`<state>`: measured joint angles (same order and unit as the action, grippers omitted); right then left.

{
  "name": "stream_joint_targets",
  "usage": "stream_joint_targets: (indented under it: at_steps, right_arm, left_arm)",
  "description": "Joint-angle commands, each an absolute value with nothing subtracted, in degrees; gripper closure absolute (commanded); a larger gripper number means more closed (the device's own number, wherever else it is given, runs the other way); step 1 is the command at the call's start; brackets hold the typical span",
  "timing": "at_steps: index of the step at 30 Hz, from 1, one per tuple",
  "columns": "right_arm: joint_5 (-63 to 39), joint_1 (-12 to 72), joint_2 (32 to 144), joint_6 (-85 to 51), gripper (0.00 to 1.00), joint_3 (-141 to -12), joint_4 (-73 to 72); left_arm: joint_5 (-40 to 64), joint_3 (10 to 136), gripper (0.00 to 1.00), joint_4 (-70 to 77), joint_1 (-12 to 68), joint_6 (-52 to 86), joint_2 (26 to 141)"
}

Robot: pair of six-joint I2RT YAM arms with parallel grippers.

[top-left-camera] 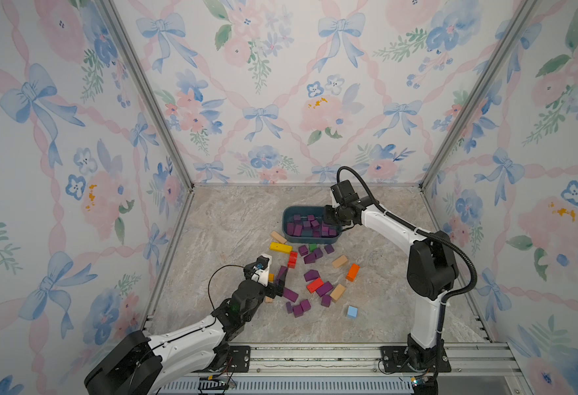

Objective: Pick purple bricks into the storage bin
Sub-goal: Place the building block in the storage box, then pick up the building block from the center of the board.

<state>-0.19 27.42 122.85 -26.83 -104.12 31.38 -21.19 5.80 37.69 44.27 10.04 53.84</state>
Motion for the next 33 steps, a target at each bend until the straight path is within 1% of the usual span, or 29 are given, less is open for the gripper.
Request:
stream_joint_targets:
  at_steps: [1,4,11,14,17,20,23,24,26,27,28,29,30,31,33]
  right_arm:
    - [1.12,26.72,124.11,-27.6,0.47,-106.0,34.22]
    - [1.23,26.56,122.7,-26.82,0.43,-105.26,34.61]
    - [4.26,27.69,114.83,-24.74,0.42,-100.21,34.72]
    - [5.76,28.83,109.98,-23.42,0.37,-96.01,34.17]
    - [6.24,30.11,103.57,-21.64,0.32,-89.51,31.79]
    - [3.89,30.81,96.47,-19.48,0.28,-82.0,28.22]
    - [0.02,30.69,88.62,-18.44,0.24,-74.15,23.48]
    - [-1.49,30.63,86.31,-18.28,0.21,-71.7,21.93]
    - [-3.8,30.26,82.82,-17.99,0.12,-67.62,19.55]
    - [-5.39,30.0,81.23,-17.81,0.11,-65.73,18.52]
    - [-6.82,29.73,79.87,-17.48,0.12,-64.36,17.97]
    - [-7.42,29.63,78.4,-17.4,0.12,-62.95,17.42]
    - [-7.8,29.69,76.78,-17.4,0.12,-61.69,16.96]
    - [-8.34,29.71,75.62,-17.4,0.12,-60.75,16.52]
    - [-9.48,29.71,72.36,-17.14,0.08,-58.42,15.6]
  left_arm:
    - [-20.77,6.96,0.02,38.8,44.48,8.79,53.78]
    - [-20.73,6.96,0.02,38.9,44.47,8.53,53.96]
    - [-20.15,7.48,0.02,38.12,44.52,8.33,53.88]
    - [-20.73,9.24,0.02,35.5,44.39,8.89,54.93]
    - [-19.75,12.31,0.02,31.42,43.86,10.86,57.84]
    - [-16.61,16.59,0.02,25.93,42.91,13.92,62.18]
    - [-14.17,23.79,0.02,13.43,41.18,19.23,68.22]
    - [-13.51,25.89,0.02,9.75,40.87,20.38,70.31]
    - [-11.65,28.19,0.02,5.93,40.7,21.1,73.36]
    - [-10.95,28.47,0.02,5.3,40.63,21.35,74.17]
    - [-10.28,28.49,0.03,5.2,40.52,21.36,74.49]
    - [-9.51,28.6,0.11,5.2,40.42,21.36,74.88]
    - [-8.5,28.68,0.22,5.12,40.18,21.04,75.14]
    - [-7.78,28.87,0.26,4.97,39.98,20.71,75.44]
    - [-7.4,29.66,0.25,4.28,39.24,20.33,76.63]
